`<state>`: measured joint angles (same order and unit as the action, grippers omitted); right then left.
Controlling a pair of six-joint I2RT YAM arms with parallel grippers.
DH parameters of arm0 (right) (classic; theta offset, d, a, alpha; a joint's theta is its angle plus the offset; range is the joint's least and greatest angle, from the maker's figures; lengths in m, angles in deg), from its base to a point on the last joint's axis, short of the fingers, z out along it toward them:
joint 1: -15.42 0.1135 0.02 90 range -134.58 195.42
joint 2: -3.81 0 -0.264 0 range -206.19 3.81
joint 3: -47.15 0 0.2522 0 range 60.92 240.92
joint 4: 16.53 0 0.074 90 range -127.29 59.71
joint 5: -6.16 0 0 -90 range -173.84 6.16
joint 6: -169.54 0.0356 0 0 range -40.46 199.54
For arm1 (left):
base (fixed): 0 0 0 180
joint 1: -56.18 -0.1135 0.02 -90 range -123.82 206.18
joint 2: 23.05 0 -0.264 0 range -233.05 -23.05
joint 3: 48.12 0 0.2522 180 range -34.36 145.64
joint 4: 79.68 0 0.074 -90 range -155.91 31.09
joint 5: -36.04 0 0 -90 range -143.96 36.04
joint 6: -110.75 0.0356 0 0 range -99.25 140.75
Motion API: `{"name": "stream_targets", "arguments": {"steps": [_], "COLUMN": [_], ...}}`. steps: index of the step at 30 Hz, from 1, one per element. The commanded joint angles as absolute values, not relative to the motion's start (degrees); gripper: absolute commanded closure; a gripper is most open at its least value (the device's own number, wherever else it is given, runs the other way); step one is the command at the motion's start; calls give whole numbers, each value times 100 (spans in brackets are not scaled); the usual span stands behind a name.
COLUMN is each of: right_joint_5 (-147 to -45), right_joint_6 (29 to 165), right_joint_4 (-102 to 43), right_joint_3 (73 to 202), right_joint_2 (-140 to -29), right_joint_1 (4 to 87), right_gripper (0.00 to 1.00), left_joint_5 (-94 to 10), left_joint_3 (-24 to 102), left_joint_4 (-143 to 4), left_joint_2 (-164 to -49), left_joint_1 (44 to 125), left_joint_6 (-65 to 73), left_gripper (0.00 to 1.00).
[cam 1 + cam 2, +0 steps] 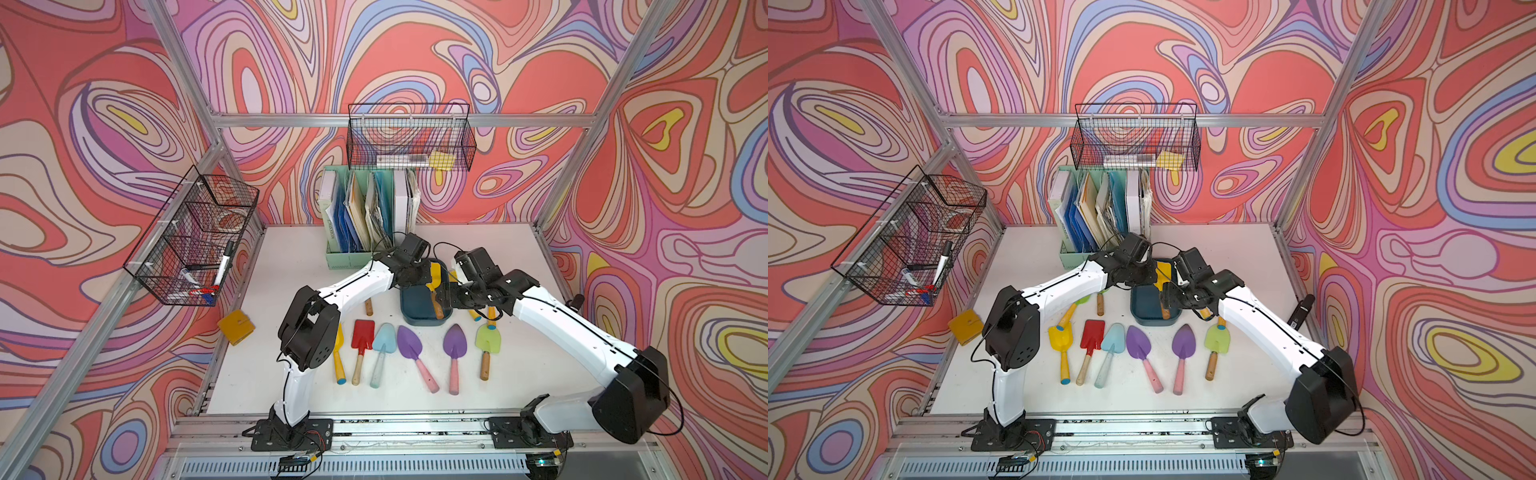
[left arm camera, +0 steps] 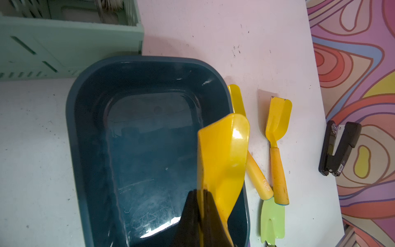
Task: Put the shovel into the storage box
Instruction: Place the shovel in the storage box.
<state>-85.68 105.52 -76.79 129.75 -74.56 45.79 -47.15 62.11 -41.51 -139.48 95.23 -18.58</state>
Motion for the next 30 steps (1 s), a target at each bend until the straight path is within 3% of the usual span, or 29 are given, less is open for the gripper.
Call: {"name": "stream_targets", "arguments": {"steps": [1,30], "right_joint_5": [-8281,-8238], "right_joint_6": [10499,10564], "right_joint_4": [-7891,-7796], "right_joint_3": [12926,12657], "right_joint_2": [-7262,-7326], "right_joint_1": [4609,4609], "right_gripper": [33,35], "left_joint_5": [-4822,-4552], "left_joint_3": [6353,7190], "left_joint_4": [-4175,-4467], "left_joint_2": [-14197,-15566], "left_joint_1": [9451,9370], "left_joint_6": [-1675,-1599], "left_gripper": [100,100]}}
